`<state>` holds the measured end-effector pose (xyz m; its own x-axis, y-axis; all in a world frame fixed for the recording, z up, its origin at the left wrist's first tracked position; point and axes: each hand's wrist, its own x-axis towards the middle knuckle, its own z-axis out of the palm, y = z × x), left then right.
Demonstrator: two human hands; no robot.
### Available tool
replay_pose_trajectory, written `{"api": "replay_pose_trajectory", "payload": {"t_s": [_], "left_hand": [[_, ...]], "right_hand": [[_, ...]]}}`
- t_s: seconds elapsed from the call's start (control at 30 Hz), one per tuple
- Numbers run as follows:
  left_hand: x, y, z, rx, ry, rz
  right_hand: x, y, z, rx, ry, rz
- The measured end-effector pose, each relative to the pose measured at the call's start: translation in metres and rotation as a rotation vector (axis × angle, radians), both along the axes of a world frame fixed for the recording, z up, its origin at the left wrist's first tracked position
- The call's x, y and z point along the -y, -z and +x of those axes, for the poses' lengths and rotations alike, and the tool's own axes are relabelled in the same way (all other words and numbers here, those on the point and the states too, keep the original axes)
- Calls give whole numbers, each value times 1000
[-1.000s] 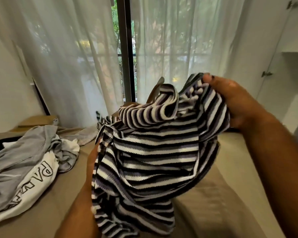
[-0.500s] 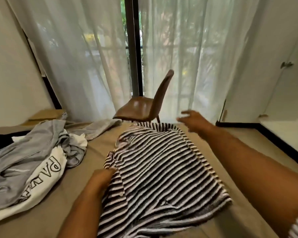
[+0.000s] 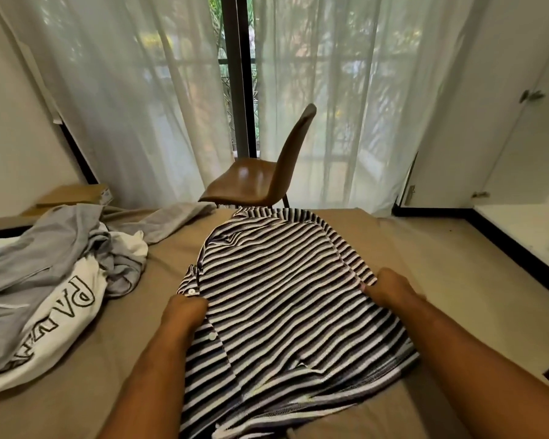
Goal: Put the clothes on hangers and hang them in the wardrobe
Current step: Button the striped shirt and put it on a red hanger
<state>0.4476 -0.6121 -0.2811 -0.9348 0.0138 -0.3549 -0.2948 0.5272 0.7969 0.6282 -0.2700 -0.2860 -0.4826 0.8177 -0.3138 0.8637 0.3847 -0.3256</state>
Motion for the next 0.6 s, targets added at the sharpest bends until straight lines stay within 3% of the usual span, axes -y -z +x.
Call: {"api": "replay_pose_trajectory", "payload": {"t_s": [0.1, 0.23, 0.33, 0.37, 0.43, 0.53, 0.6], "left_hand": [[4, -4, -4, -86, -69, 18], [21, -23, -7, -271, -166, 16], [38, -32, -11, -300, -149, -124], [42, -31, -11, -276, -131, -208], [42, -28, -6, -199, -89, -417], [35, -19, 2, -103, 82, -526], [34, -17, 4, -92, 142, -587]], "right_hand": [[-3, -6, 4, -169, -48, 28], [9, -41, 12, -570, 76, 161], [30, -66, 27, -888, 94, 216], [33, -67, 32, -908, 94, 218], [27, -57, 42, -700, 32, 162], [16, -32, 56, -60, -146, 3], [18, -27, 65, 34, -185, 37]]}}
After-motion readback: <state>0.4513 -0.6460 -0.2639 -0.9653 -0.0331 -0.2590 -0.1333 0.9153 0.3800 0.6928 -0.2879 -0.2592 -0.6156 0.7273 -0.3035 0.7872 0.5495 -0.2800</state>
